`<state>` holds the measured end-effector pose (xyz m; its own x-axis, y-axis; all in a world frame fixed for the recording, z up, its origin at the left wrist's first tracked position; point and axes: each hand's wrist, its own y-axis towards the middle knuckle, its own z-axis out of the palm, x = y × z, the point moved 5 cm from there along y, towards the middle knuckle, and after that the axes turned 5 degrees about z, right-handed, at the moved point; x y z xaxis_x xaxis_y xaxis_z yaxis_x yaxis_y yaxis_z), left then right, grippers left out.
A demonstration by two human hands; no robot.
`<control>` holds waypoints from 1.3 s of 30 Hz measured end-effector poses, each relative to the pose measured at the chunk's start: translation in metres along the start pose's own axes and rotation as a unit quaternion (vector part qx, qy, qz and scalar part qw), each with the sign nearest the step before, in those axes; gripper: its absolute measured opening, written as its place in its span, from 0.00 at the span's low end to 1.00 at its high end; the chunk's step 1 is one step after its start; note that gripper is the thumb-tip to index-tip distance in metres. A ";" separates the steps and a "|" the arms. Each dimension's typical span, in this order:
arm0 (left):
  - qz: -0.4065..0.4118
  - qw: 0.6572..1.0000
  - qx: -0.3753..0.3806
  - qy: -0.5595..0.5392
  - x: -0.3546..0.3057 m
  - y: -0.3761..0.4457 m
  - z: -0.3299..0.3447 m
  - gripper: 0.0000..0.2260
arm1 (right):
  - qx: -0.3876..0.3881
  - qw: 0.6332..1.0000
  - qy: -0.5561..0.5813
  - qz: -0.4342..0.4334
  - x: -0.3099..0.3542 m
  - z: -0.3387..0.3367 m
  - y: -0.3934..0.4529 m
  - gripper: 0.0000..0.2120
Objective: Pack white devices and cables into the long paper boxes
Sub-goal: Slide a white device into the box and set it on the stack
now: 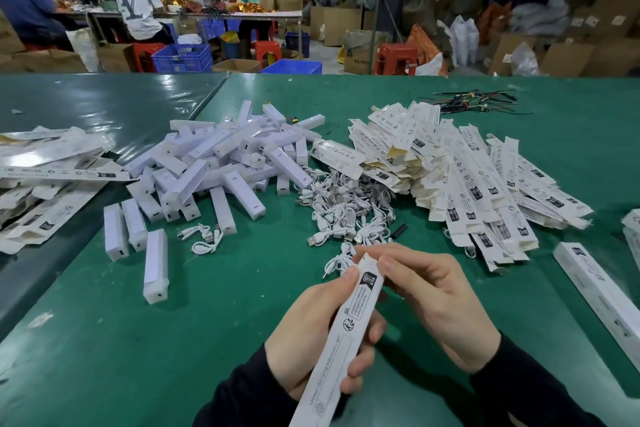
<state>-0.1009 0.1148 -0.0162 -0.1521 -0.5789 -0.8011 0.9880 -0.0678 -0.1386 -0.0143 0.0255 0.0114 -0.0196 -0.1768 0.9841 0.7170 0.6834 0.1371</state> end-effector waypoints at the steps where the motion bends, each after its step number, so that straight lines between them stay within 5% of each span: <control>1: 0.005 1.000 -0.001 0.006 -0.001 0.000 -0.001 0.24 | -0.003 1.000 -0.007 -0.008 0.000 0.000 0.000 0.09; 9: 0.007 1.000 -0.008 -0.003 0.003 0.002 -0.002 0.22 | -0.014 0.998 -0.058 -0.029 0.002 0.001 -0.002 0.10; 16: 0.009 0.998 0.044 0.037 0.007 0.007 -0.009 0.24 | 0.033 0.986 0.095 0.130 -0.007 0.000 0.005 0.12; 34: -0.032 0.988 0.145 0.042 -0.001 -0.004 0.014 0.22 | 0.098 0.972 0.131 0.166 -0.006 -0.001 0.000 0.06; 39: -0.004 0.998 0.046 0.047 -0.004 0.001 0.009 0.22 | 0.039 0.989 0.086 0.113 -0.010 0.006 0.001 0.12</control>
<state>-0.0988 0.1095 -0.0083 -0.1576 -0.5002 -0.8515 0.9843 -0.1492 -0.0945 -0.0176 0.0329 0.0021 0.2590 -0.1270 0.9575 0.6330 0.7711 -0.0689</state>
